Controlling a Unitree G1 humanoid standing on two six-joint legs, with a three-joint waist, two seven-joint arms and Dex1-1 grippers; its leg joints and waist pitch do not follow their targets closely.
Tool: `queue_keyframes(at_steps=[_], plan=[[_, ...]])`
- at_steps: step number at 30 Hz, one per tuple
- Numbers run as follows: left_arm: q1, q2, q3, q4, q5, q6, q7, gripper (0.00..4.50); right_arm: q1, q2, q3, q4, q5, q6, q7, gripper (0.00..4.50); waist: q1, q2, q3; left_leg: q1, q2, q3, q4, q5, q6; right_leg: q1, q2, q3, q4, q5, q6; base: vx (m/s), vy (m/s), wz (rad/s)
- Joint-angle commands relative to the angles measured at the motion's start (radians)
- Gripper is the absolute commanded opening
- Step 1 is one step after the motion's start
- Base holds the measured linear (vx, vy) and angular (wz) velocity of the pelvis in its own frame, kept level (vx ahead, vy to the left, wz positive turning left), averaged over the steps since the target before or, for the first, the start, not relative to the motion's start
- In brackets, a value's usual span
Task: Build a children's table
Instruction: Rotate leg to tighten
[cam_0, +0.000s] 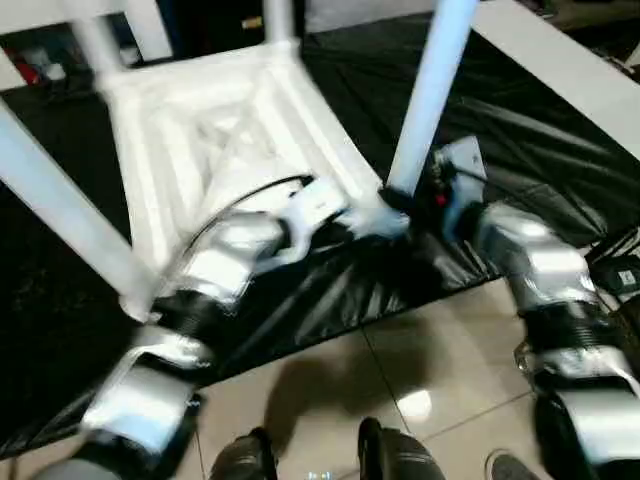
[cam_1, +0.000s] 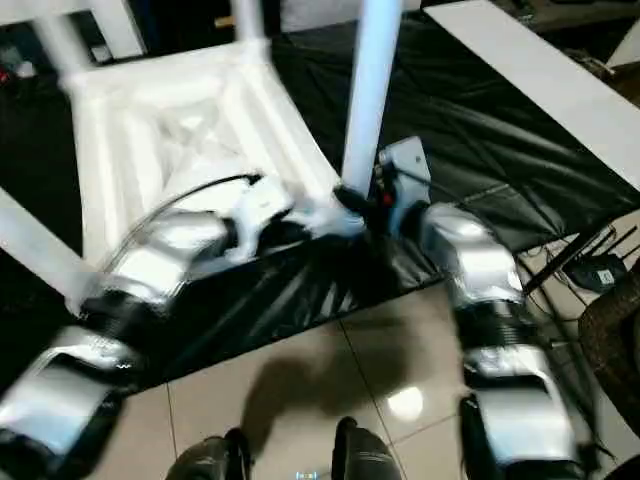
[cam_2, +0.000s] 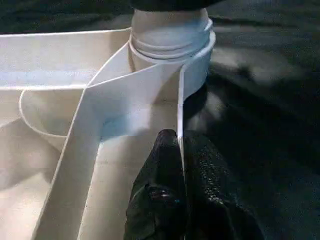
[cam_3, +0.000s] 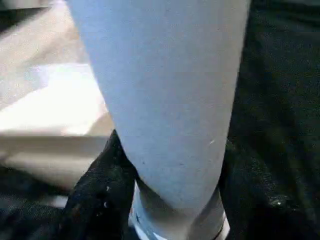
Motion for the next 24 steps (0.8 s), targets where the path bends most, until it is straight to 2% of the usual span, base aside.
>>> queue_keyframes(at_steps=[1,3,5,6,7,8,10,11,14,17,19,21,22,23,24], plan=[[0.007,-0.072,0.001,0.021,-0.031,0.016,0.061,0.00,0.027,0.043,0.015,0.105,-0.037,0.046,-0.113,2.09,0.002,-0.015,-0.059,0.015,0.042,-0.029,-0.070,-0.316,0.051,0.045,-0.074,0.039,-0.095,-0.601,-0.130,0.000,0.000,0.00],[-0.007,-0.096,-0.009,0.040,-0.012,0.014,0.103,0.00,0.019,0.082,-0.012,0.119,-0.020,0.048,-0.166,2.09,0.004,-0.014,-0.064,0.020,0.043,-0.024,-0.070,-0.318,0.060,0.042,-0.072,0.042,-0.095,-0.554,-0.140,0.000,0.000,0.00],[-0.013,-0.107,-0.017,0.047,0.008,0.018,0.122,0.00,0.020,0.108,-0.021,0.107,-0.027,0.028,-0.191,2.09,0.007,-0.013,-0.066,0.016,0.044,-0.023,-0.071,-0.308,0.071,0.046,-0.071,0.045,-0.089,-0.488,-0.162,0.000,0.000,0.00],[-0.012,-0.106,-0.019,0.044,0.011,0.020,0.122,0.00,0.023,0.107,-0.014,0.099,-0.041,0.008,-0.196,2.39,0.007,-0.014,-0.067,0.015,0.045,-0.022,-0.072,-0.305,0.073,0.047,-0.071,0.046,-0.086,-0.473,-0.167,0.000,0.000,0.00],[-0.010,-0.102,-0.021,0.037,0.014,0.025,0.122,0.00,0.027,0.104,-0.008,0.091,-0.045,-0.023,-0.187,2.58,0.009,-0.008,-0.069,0.013,0.045,-0.021,-0.071,-0.300,0.075,0.050,-0.071,0.046,-0.084,-0.444,-0.176,0.000,0.000,0.00],[-0.008,-0.100,-0.023,0.033,0.016,0.029,0.122,0.00,0.030,0.102,-0.004,0.086,-0.046,-0.045,-0.180,2.70,0.010,-0.010,-0.070,0.013,0.045,-0.019,-0.069,-0.294,0.081,0.051,-0.073,0.047,-0.082,-0.420,-0.184,0.000,0.000,0.00],[0.000,-0.090,-0.027,0.018,0.022,0.042,0.122,0.00,0.041,0.095,-0.009,0.073,-0.036,-0.058,-0.176,2.72,0.014,-0.010,-0.075,0.013,0.045,-0.016,-0.067,-0.271,0.090,0.055,-0.073,0.049,-0.078,-0.380,-0.204,0.000,0.000,0.00],[0.005,-0.080,-0.030,0.014,0.026,0.042,0.118,0.00,0.051,0.088,-0.016,0.061,-0.025,-0.061,-0.162,2.92,0.015,-0.009,-0.076,0.012,0.045,-0.016,-0.065,-0.259,0.094,0.056,-0.073,0.049,-0.076,-0.364,-0.210,0.000,0.000,0.00],[0.009,-0.056,-0.038,0.022,0.034,0.015,0.104,0.00,0.082,0.068,-0.023,0.025,-0.004,-0.078,-0.111,3.13,0.020,-0.011,-0.079,0.011,0.045,-0.013,-0.062,-0.229,0.115,0.059,-0.070,0.049,-0.071,-0.315,-0.228,0.000,0.000,0.00],[0.013,-0.029,-0.045,0.032,0.037,-0.032,0.071,0.00,0.106,0.044,-0.034,-0.003,0.006,-0.080,-0.078,3.41,0.026,-0.014,-0.079,0.009,0.045,-0.013,-0.062,-0.219,0.125,0.062,-0.071,0.047,-0.072,-0.337,-0.218,0.000,0.000,0.00],[0.017,0.007,-0.050,0.045,0.040,-0.070,0.022,0.00,0.127,-0.001,-0.030,-0.022,0.009,-0.093,-0.006,3.68,0.032,-0.012,-0.078,0.009,0.044,-0.013,-0.062,-0.218,0.126,0.062,-0.071,0.045,-0.075,-0.355,-0.208,0.000,0.000,0.00],[0.017,0.013,-0.051,0.047,0.040,-0.076,0.014,0.00,0.131,-0.011,-0.027,-0.024,0.009,-0.099,0.010,3.76,0.033,-0.014,-0.078,0.009,0.044,-0.012,-0.061,-0.216,0.123,0.062,-0.071,0.046,-0.075,-0.358,-0.205,0.000,0.000,0.00],[0.020,0.032,-0.058,0.053,0.037,-0.100,-0.024,0.00,0.148,-0.050,-0.003,-0.049,0.027,-0.104,0.114,3.93,0.033,-0.016,-0.080,0.006,0.041,-0.012,-0.060,-0.213,0.126,0.067,-0.070,0.044,-0.075,-0.364,-0.202,0.000,0.000,0.00],[0.022,0.046,-0.065,0.055,0.035,-0.116,-0.053,0.00,0.157,-0.074,0.007,-0.068,0.038,-0.106,0.166,3.93,0.035,-0.016,-0.080,0.005,0.043,-0.013,-0.060,-0.208,0.127,0.068,-0.072,0.044,-0.074,-0.358,-0.201,0.000,0.000,0.00],[0.024,0.054,-0.071,0.055,0.031,-0.129,-0.077,0.00,0.161,-0.089,0.012,-0.074,0.041,-0.119,0.197,4.11,0.035,-0.016,-0.080,0.004,0.043,-0.014,-0.060,-0.204,0.131,0.068,-0.070,0.043,-0.074,-0.354,-0.201,0.000,0.000,0.00]])
